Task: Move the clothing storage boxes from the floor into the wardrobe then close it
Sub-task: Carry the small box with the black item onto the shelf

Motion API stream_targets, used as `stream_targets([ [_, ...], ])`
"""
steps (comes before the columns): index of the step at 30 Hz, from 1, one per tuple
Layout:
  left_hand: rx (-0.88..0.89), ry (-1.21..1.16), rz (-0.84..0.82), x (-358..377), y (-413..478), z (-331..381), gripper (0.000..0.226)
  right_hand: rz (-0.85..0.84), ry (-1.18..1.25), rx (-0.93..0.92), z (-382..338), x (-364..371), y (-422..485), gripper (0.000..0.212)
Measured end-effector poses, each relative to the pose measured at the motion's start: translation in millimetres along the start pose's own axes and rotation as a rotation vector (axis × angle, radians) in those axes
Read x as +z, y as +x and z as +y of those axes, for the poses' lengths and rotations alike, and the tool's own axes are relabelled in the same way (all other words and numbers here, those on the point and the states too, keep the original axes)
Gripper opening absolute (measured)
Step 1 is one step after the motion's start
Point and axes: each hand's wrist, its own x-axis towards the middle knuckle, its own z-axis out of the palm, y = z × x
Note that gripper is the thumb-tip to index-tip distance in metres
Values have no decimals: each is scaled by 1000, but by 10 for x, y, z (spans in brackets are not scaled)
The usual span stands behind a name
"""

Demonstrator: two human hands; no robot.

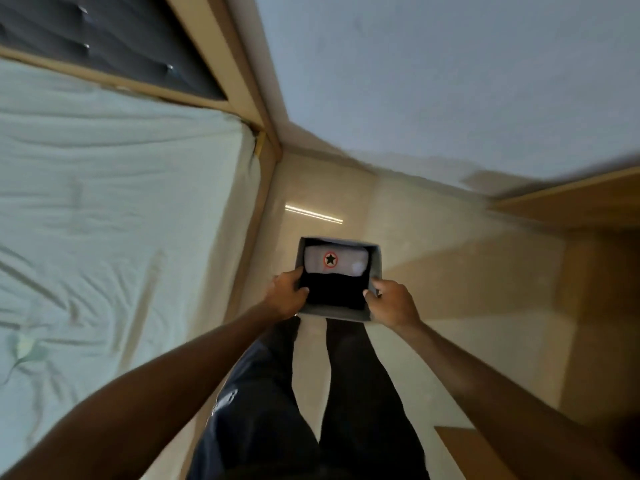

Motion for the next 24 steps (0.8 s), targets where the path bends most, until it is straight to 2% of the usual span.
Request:
stream_targets([
  [3,99,30,16,-80,-327,321,45,76,112,44,33,-203,-493,51],
  [8,238,132,-8,-152,-807,842,51,224,314,135,112,-445,-1194,49],
  [15,383,242,-29,-24,-945,1700,55,456,377,182,550,-867,-1679,49],
  [24,658,415,-100,801,-852,3383,61,738,553,342,1620,-1733,-2283,51],
])
